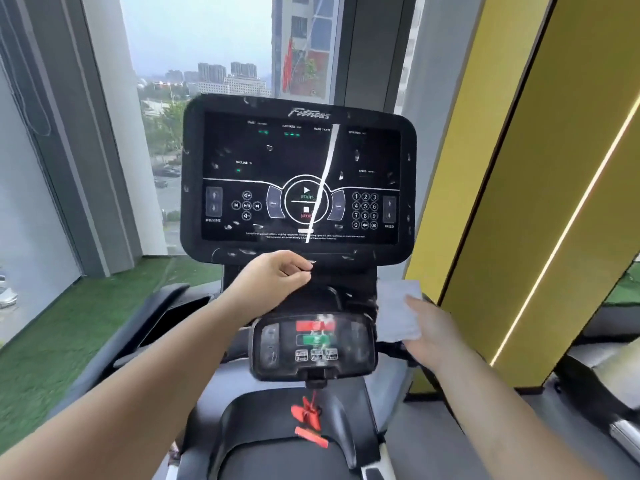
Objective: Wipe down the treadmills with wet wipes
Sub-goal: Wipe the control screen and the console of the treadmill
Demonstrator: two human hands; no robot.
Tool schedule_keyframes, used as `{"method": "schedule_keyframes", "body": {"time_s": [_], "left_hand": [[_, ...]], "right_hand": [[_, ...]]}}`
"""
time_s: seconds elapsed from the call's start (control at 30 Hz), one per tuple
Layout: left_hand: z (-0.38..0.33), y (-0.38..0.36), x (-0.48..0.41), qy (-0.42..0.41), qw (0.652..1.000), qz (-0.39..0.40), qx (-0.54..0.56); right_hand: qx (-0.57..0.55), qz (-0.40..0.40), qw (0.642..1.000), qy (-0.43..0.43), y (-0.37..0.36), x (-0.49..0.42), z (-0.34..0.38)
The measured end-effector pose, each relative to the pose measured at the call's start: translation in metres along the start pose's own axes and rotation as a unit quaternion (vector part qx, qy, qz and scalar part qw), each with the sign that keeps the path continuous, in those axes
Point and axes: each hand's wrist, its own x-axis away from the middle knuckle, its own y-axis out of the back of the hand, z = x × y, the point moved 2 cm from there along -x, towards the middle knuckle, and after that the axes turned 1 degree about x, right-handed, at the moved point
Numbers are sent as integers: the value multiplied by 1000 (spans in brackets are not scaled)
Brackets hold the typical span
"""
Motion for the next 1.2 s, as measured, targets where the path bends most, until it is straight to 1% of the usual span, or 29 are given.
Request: {"method": "schedule_keyframes", "body": {"time_s": [0.07, 0.13, 0.23, 0.33, 0.37, 0.4, 0.43, 0.47, 0.5, 0.53, 0.63, 0.7, 0.8, 0.83, 0.87, 0.97, 1.0, 1.13, 1.2], "left_hand": [[8, -12, -29, 25, 999, -23, -6], [18, -25, -55, 56, 998, -28, -16], [38, -42, -88, 89, 994, -37, -50], [52, -51, -110, 98, 986, -52, -121], [56, -52, -115, 99, 983, -57, -142], [60, -53, -119, 99, 980, -60, -159], [66, -53, -122, 100, 978, -59, -173], [71, -54, -125, 102, 975, -53, -189], [77, -54, -127, 102, 972, -47, -207], [82, -55, -129, 98, 968, -45, -227], [92, -54, -132, 70, 957, -47, -278], [95, -51, -131, 42, 955, -43, -292], [99, -45, -130, 18, 957, -24, -287], [101, -44, -130, 15, 958, -19, -287], [102, -43, -130, 13, 958, -18, -287], [105, -43, -130, -2, 961, -28, -276], [106, -43, -130, -6, 960, -30, -277], [110, -44, -130, -18, 962, -40, -268], [111, -45, -129, -16, 963, -43, -264]], "right_hand": [[57, -77, 993, 62, 14, -47, 18], [151, -119, 974, 117, 20, -88, 33], [287, -138, 925, 209, 14, -128, 47], [385, -113, 870, 285, -3, -163, 46], [420, -90, 846, 316, -8, -175, 42], [461, -62, 812, 352, -13, -186, 34], [512, -35, 769, 381, -18, -194, 23], [551, -15, 734, 398, -20, -202, 12], [579, -9, 711, 399, -20, -207, 4], [601, -20, 686, 409, -17, -211, -3], [668, -67, 575, 468, -8, -215, -8], [707, -65, 508, 488, 0, -220, -7], [740, -44, 428, 518, 2, -226, -6], [742, -37, 414, 525, -1, -227, -8], [743, -33, 412, 527, -6, -227, -10], [739, -42, 427, 519, -20, -225, -13], [739, -41, 427, 519, -21, -225, -12], [743, -38, 390, 543, -5, -231, -8], [739, -48, 382, 553, -1, -232, -6]]}}
